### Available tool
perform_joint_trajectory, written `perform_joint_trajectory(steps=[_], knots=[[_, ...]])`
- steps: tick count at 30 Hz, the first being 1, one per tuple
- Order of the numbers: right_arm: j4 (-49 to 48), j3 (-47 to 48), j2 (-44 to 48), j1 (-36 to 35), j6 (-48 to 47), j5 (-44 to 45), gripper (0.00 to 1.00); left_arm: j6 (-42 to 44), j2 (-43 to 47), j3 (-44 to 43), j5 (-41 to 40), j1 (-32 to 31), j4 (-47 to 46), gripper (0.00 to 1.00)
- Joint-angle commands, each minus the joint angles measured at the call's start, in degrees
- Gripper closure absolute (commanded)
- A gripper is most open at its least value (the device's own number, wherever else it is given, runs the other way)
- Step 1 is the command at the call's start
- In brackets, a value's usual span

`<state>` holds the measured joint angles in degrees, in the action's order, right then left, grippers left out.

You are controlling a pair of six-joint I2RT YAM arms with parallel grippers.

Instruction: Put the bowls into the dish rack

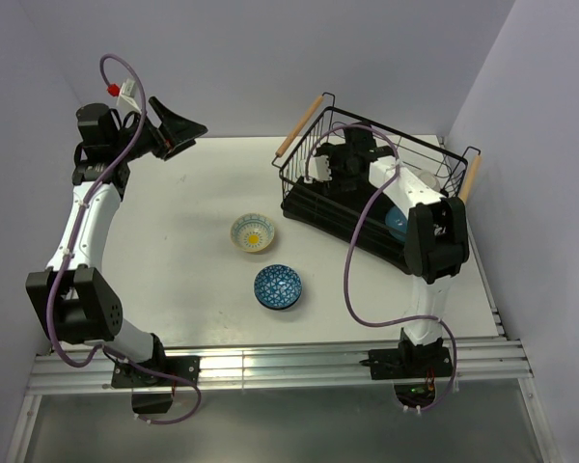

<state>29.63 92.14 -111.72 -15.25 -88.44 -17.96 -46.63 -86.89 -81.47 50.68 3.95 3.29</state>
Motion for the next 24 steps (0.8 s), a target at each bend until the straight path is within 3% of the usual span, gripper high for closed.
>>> perform_joint_trajectory(steps=[1, 4, 14, 19, 24], knots=[[-2.0, 0.9, 1.7, -0.6, 0.0, -0.1, 0.16, 0.2, -0.2, -1.6, -0.1, 0.1, -1.4, 0.01], [-1.8, 0.5, 2.1, -0.6, -0.8, -0.3, 0.0, 0.8, -0.2, -2.3, -0.2, 0.1, -0.8, 0.01], [2.9, 0.8, 3.1, -0.7, -4.3, -0.9, 0.0, -0.1, -1.0, -2.7, -0.1, 0.1, -1.9, 0.01], [4.9, 6.5, 2.1, 0.0, 2.0, -3.7, 0.01, -0.5, -0.9, -2.6, 0.6, 0.1, -2.3, 0.0], [4.9, 11.7, 1.2, 2.2, 13.3, -7.8, 0.14, -0.8, -1.0, -2.0, 1.4, 0.1, -2.8, 0.0]])
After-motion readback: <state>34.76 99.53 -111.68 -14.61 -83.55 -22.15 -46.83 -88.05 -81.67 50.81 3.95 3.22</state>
